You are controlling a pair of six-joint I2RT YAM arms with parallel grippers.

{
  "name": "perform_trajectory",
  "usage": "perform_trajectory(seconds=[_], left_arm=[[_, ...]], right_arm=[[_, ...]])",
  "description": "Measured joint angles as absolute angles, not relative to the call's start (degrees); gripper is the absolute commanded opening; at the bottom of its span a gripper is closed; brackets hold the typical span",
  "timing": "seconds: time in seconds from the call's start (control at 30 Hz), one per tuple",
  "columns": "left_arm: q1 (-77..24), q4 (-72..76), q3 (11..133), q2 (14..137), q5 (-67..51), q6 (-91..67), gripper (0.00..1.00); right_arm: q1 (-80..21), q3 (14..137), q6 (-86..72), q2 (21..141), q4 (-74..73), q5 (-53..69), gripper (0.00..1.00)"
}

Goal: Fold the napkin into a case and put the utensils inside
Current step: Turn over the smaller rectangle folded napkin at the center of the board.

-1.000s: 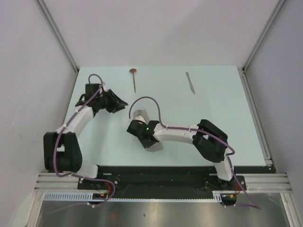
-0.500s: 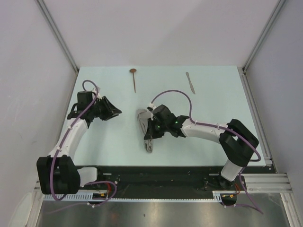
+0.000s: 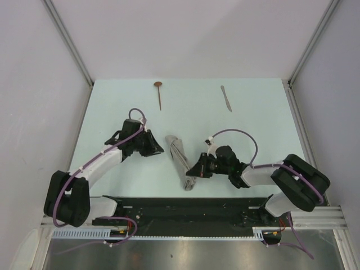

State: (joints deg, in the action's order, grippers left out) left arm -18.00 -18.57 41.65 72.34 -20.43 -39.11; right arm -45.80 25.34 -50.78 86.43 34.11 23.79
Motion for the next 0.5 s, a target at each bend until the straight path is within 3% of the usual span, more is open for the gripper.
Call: perform_trajectory(seconds=[0.23,0.5], left_arm=[[-19.22,-14.31,42.06,79.55,-16.56,-43.77,0.22],[-24.99,-13.65,54.13,94.11,-14.94,-46.09,0.13]], right_arm=[[-42.0,16.47,-54.02,80.99,42.98,24.91,0.0],[-34.83,10.28,-55.44,82.52,50.68,28.88,0.0]])
